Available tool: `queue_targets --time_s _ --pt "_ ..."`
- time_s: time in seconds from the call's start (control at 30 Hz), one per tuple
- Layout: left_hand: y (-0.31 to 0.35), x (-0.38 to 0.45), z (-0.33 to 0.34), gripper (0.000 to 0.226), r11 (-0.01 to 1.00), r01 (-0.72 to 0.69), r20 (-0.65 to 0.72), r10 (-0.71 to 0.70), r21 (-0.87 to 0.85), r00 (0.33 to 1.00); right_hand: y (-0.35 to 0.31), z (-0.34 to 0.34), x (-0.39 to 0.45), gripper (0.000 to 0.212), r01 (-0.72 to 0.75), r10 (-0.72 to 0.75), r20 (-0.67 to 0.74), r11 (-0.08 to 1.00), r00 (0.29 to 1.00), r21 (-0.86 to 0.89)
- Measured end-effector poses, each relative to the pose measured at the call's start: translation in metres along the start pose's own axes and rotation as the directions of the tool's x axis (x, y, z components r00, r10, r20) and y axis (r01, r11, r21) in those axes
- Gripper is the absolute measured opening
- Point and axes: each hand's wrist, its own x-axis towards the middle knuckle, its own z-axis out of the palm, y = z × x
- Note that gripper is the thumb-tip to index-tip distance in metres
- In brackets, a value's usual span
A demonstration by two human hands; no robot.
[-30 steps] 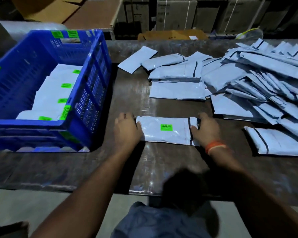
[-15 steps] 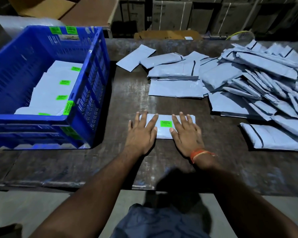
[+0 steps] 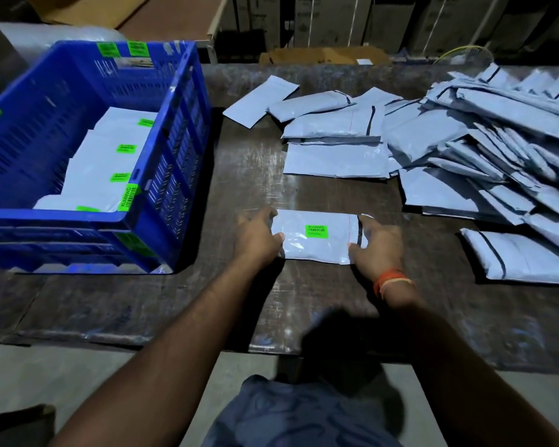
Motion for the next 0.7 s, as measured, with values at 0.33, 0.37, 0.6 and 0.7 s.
queue_targets --time_s 0.33,0.37,0.6,0.7 --pt "0.046 0.012 -0.099 0.017 0.759 0.082 0.136 0.009 -0.646 0.991 -0.040 -0.063 0.020 0.032 -0.273 -0.017 0.329 0.518 0.944 0.810" --pt "0.051 0.014 -0.111 0.018 0.757 0.069 0.118 0.011 -0.650 0.993 -0.050 -0.072 0.024 0.030 -0.300 -0.039 0.364 0.489 0.931 0.819" --pt "0.062 0.026 -0.199 0.015 0.773 0.037 0.045 -0.011 -0.634 0.999 -0.142 -0.099 0.047 0.021 -0.189 -0.209 0.305 0.440 0.929 0.878" --pt "0.060 0.028 -0.243 0.016 0.786 0.020 0.012 -0.016 -0.618 1.000 -0.184 -0.101 0.049 0.018 -0.097 -0.283 0.283 0.530 0.916 0.843"
